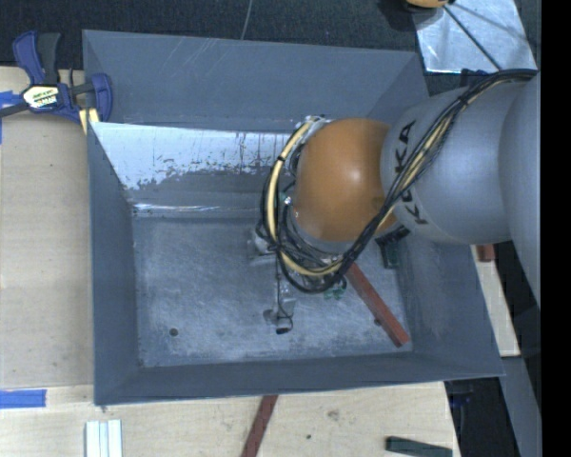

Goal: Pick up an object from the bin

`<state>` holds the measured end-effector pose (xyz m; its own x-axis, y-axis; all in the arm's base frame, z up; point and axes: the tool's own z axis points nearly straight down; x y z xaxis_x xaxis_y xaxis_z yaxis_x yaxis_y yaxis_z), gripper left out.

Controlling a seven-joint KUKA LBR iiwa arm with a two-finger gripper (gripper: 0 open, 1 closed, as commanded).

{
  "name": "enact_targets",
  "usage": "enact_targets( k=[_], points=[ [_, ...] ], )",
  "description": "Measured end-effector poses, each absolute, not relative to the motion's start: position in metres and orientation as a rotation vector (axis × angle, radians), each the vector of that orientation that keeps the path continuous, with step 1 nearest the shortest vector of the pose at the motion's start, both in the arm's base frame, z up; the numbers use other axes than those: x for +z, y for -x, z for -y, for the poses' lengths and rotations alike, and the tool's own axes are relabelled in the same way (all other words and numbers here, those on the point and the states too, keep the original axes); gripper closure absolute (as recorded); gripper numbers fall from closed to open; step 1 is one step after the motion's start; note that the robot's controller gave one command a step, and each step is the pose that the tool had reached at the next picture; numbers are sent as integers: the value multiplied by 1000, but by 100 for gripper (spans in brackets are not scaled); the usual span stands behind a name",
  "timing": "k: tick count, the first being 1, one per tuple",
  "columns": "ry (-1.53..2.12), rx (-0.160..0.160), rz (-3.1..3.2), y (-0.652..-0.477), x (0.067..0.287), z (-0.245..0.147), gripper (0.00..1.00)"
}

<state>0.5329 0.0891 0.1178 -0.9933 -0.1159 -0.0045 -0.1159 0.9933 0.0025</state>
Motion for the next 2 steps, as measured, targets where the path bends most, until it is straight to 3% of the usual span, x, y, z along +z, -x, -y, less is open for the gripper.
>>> enact_targets(
  k=[1,2],
  points=[
    [580,-5,-3081,-587,88,-84,0],
    [621,-1,-3076,-563,71,-17,100]
  ],
)
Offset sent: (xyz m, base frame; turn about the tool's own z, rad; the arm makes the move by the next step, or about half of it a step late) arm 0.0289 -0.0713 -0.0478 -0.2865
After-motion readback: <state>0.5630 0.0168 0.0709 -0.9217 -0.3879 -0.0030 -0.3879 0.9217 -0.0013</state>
